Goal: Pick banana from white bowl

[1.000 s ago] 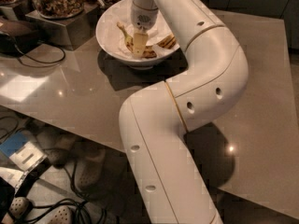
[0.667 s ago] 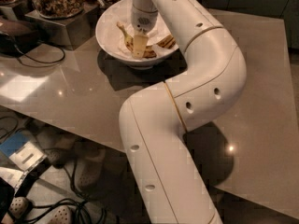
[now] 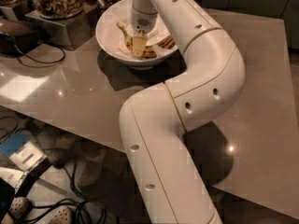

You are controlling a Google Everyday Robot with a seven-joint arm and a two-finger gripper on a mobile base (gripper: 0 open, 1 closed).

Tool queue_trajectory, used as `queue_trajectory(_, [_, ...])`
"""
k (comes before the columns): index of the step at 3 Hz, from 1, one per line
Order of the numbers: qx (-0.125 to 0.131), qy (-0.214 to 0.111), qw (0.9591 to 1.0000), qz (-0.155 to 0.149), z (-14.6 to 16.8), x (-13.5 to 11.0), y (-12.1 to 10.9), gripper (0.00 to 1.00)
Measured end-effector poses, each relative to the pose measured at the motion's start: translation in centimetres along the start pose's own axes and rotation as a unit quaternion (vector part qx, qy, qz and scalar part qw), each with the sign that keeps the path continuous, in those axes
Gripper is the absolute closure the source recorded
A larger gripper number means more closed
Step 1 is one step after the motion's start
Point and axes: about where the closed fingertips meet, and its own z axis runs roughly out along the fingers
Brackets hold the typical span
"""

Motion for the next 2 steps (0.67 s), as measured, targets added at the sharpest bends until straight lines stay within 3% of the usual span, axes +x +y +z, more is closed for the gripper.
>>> queue_trajectory(1, [0.0, 0.0, 1.0, 0.0, -0.01, 0.0, 0.0, 1.0])
queue_trajectory(2, [0.015, -0.004, 0.9999, -0.002, -0.79, -0.07, -0.45, 1.0])
